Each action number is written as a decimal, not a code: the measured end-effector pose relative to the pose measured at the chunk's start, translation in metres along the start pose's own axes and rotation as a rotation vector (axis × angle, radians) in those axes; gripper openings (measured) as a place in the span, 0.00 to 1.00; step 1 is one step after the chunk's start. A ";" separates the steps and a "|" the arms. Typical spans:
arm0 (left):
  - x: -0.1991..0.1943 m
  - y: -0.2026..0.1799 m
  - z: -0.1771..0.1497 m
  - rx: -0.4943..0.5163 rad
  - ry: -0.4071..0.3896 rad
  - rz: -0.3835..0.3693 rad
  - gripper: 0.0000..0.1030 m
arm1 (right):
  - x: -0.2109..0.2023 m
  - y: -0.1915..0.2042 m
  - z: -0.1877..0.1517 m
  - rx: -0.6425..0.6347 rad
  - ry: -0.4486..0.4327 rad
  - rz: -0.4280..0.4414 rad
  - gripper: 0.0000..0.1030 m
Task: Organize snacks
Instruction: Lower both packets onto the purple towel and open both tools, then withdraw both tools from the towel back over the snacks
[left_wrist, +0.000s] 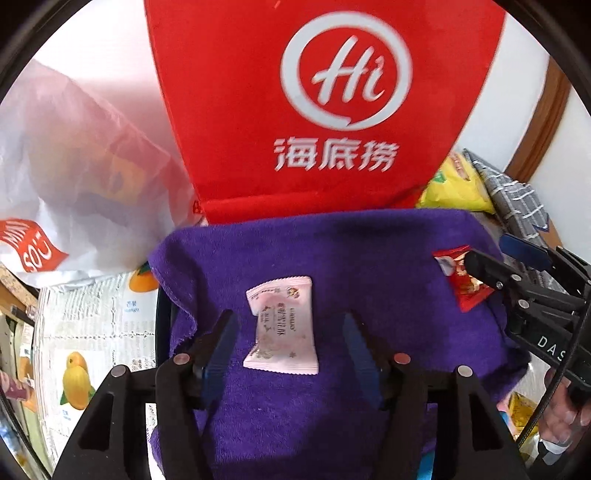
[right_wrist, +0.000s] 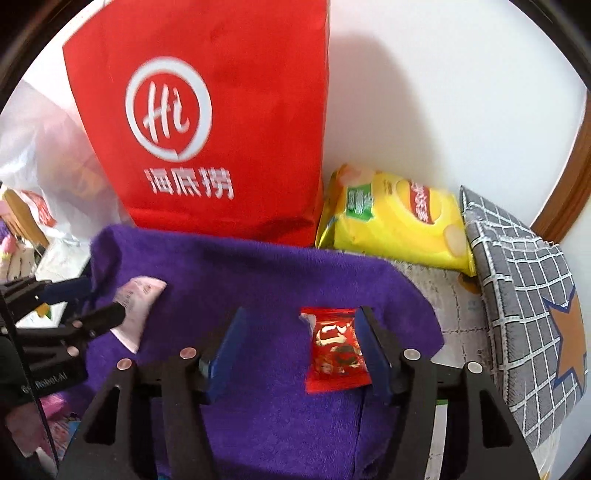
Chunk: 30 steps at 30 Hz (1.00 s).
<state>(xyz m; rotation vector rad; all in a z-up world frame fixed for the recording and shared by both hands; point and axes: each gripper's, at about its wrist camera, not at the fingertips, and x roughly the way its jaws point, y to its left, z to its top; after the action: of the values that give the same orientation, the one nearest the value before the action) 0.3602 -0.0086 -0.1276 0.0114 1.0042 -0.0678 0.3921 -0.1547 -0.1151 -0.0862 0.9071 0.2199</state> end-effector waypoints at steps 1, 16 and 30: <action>-0.004 -0.002 0.000 0.001 -0.007 -0.002 0.57 | -0.004 0.000 0.002 -0.001 -0.003 0.002 0.61; -0.081 -0.030 -0.012 0.066 -0.084 -0.132 0.62 | -0.091 -0.011 -0.019 0.036 -0.099 -0.122 0.71; -0.163 -0.064 -0.076 0.109 -0.123 -0.256 0.67 | -0.155 -0.030 -0.097 0.037 -0.119 -0.169 0.71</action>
<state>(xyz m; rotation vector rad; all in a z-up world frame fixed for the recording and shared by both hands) 0.2044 -0.0604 -0.0294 -0.0214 0.8741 -0.3541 0.2316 -0.2239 -0.0531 -0.1135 0.7806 0.0505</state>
